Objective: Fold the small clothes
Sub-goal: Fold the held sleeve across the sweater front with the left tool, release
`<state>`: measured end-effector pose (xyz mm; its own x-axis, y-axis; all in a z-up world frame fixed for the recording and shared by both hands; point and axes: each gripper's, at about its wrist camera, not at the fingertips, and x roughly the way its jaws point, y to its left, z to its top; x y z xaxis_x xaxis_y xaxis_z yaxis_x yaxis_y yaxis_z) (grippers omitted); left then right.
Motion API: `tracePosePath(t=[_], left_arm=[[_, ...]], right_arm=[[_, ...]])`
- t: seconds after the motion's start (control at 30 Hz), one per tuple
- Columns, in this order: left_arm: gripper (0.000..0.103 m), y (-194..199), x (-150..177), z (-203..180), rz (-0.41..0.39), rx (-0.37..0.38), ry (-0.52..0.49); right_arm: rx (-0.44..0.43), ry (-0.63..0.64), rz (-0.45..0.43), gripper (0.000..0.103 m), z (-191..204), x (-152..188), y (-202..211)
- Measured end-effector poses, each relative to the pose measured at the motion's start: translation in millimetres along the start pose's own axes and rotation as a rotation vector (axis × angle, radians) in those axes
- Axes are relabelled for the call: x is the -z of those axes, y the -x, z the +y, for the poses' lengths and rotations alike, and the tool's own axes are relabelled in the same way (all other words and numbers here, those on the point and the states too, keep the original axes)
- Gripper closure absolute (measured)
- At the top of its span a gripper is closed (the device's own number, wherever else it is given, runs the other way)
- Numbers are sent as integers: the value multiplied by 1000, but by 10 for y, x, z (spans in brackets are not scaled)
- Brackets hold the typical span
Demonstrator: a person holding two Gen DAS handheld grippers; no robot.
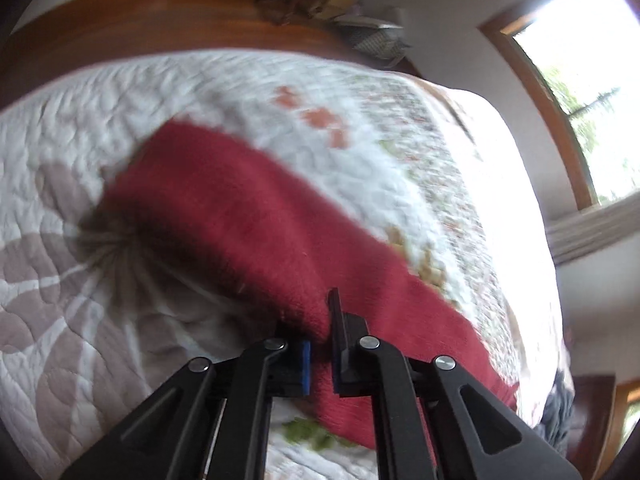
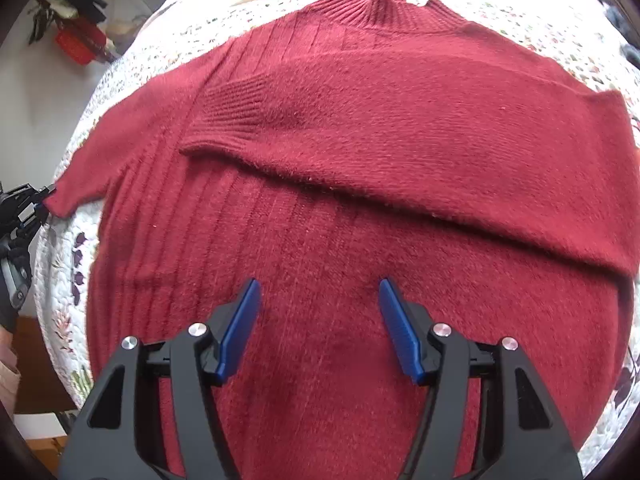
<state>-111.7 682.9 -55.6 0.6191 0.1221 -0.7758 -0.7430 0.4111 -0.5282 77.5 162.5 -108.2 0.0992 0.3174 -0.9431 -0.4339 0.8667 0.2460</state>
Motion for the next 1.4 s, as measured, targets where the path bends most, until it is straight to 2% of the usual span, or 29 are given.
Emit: tracePosePath(t=[0.3,0.43,0.63,0.87,1.1,1.33,1.4], left_arm=[[97,171,520,-1051,17,136,-246],[97,73,876,-1493,63,194,-325],[97,-135,1398,-2072,112,234,-440],[96,-328,1983,-2581,156,282,-515],[96,-673,2443,-2740,237,262,-536],[94,-1097,2766,-2593,356,199,-541],[94,-1117,2787,-2549,362,199,-538]], right_arm=[[4,-38,-28,42,-247,124,259],[7,-58,-41,42,-350,153,333],[4,-95,-53,42,-515,216,393],[5,-129,-60,42,-747,304,474],[6,-157,-61,42,-969,364,498],[0,-180,-33,42,-1119,417,422],[-6,-187,-25,42,-1149,429,407]])
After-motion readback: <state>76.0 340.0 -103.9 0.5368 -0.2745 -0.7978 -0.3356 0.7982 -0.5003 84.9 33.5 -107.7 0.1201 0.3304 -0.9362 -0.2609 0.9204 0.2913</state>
